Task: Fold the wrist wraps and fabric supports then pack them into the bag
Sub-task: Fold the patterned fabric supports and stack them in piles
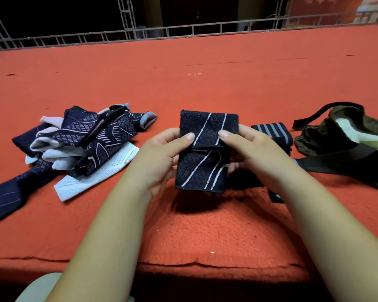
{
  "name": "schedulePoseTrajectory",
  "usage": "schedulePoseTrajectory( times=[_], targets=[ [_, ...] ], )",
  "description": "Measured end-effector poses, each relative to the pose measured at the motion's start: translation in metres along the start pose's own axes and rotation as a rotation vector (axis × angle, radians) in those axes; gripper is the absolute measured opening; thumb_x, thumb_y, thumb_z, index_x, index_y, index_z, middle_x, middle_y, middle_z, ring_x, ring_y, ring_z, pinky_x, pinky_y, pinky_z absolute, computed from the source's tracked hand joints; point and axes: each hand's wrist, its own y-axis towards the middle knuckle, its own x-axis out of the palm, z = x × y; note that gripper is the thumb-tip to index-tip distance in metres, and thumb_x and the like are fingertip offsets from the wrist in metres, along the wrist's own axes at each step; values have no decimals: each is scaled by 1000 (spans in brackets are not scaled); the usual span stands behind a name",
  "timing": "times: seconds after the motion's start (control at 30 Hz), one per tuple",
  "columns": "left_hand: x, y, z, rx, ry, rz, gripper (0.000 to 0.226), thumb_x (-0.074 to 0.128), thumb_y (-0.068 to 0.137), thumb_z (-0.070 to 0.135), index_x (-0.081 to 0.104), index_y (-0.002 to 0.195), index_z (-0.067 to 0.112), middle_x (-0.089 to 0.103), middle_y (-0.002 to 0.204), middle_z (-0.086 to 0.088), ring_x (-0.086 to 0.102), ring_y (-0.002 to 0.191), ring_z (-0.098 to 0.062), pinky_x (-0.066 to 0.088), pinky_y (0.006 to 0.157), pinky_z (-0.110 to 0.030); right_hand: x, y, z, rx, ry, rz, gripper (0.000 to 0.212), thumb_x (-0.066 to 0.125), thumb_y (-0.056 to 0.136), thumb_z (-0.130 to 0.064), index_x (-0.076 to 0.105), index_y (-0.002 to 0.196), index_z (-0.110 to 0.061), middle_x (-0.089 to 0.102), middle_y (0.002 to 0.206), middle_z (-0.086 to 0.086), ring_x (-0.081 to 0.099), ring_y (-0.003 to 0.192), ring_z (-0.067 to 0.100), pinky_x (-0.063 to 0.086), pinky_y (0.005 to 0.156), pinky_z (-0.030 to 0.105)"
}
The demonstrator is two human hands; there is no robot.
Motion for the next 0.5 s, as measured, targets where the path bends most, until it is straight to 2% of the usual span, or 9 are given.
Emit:
schedulePoseTrajectory(
  times=[0.07,0.13,0.17,0.23,0.27,0.3,0.4,0.43,0.5],
  targets=[
    [1,1,0,30,-71,17,31,68,102,17,68,131,5,74,126,-23,72,106,-33,60,94,-48,0,0,0,33,25,-54,22,71,102,-30,74,120,-16,71,89,11,63,72,23,56,64,38],
    [2,1,1,51,-105,37,32,68,101,15,68,131,3,74,124,-25,72,106,-35,59,98,-53,0,0,1,46,56,-80,21,74,101,-23,73,119,-13,66,82,16,61,65,26,57,61,37],
    [1,1,2,59,-84,48,30,69,101,16,70,128,4,75,123,-24,71,105,-35,59,97,-54,0,0,2,41,71,-81,22,75,100,-21,73,120,-12,63,85,21,60,67,29,57,61,37],
    [-2,0,3,87,39,74,21,72,101,22,75,119,12,78,115,-17,69,96,-33,64,79,-46,1,0,0,15,100,-56,25,75,99,-18,72,123,-11,65,93,25,60,76,30,58,62,35],
    [-3,0,4,101,99,87,16,73,101,24,76,115,16,77,108,-13,66,91,-31,63,70,-40,2,-1,0,0,108,-34,26,76,99,-17,72,124,-11,69,97,24,63,82,30,58,67,37],
    [-5,-1,5,111,129,95,14,72,101,25,76,113,18,76,104,-10,63,89,-30,61,68,-38,3,-1,0,-10,116,-16,28,76,99,-17,71,126,-13,74,105,25,66,89,30,58,76,41],
    [-6,-1,5,117,41,73,16,70,103,18,76,117,16,75,121,-23,66,100,-35,58,90,-56,6,0,2,-8,141,-38,29,71,103,-17,70,130,-25,70,130,24,72,109,35,55,98,53],
    [-6,-1,6,117,2,62,17,68,104,15,74,120,14,71,128,-26,67,103,-36,58,93,-55,6,-1,2,6,140,-74,29,66,106,-18,70,132,-31,71,133,19,73,115,39,57,103,55],
    [-6,-1,7,112,-35,44,20,64,106,13,73,124,13,66,134,-29,66,104,-36,65,85,-44,7,-1,0,47,142,-141,31,57,111,-18,70,132,-37,73,133,14,73,114,43,57,104,59]
  ],
)
